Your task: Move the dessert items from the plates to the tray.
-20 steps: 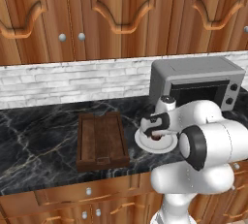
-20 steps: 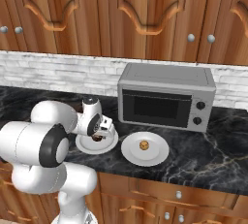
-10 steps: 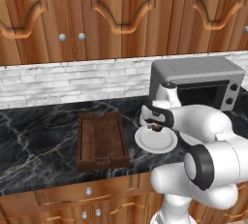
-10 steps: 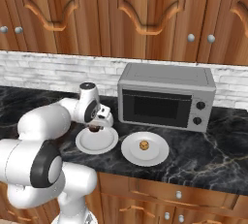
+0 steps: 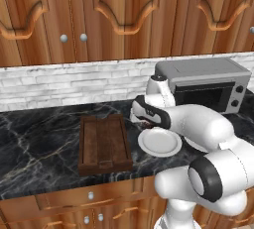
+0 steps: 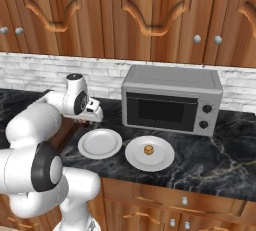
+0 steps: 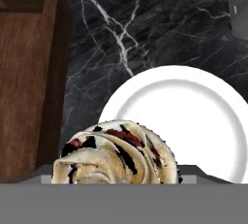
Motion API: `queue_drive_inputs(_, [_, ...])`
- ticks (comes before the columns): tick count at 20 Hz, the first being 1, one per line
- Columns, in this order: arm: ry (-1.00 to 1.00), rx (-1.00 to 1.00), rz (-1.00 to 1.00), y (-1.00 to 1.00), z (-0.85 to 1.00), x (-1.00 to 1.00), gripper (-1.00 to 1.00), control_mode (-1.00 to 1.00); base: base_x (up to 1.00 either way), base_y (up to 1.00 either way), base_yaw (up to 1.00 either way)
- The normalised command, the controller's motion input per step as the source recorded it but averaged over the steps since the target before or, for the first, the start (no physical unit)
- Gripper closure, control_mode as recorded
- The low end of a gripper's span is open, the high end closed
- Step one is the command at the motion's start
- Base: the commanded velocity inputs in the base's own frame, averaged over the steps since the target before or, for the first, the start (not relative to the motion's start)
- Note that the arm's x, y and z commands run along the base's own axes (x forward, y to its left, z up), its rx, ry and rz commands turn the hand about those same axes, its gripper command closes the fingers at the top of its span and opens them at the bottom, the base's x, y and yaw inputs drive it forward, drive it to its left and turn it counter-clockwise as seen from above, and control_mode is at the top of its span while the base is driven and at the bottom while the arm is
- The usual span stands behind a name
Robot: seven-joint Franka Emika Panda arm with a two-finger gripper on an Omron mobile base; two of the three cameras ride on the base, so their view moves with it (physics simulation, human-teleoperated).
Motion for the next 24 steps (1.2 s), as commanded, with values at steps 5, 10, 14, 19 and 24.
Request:
queue_drive_inputs(5, [0.00, 0.00, 0.00, 0.62, 0.06, 0.00, 1.00, -1.00, 0.00, 0.00, 0.00])
queue_drive_inputs(10, [0.00, 0.00, 0.00, 0.57, 0.00, 0.00, 1.00, -1.00, 0.00, 0.00, 0.00])
queue_drive_inputs(14, [0.00, 0.00, 0.00, 0.48, 0.00, 0.00, 1.00, -1.00, 0.00, 0.00, 0.00])
queue_drive_inputs(19, [0.00, 0.00, 0.00, 0.48, 0.00, 0.05, 1.00, -1.00, 0.00, 0.00, 0.00])
queue_drive_inputs(24, [0.00, 0.00, 0.00, 0.51, 0.00, 0.09, 1.00, -1.00, 0.00, 0.00, 0.00])
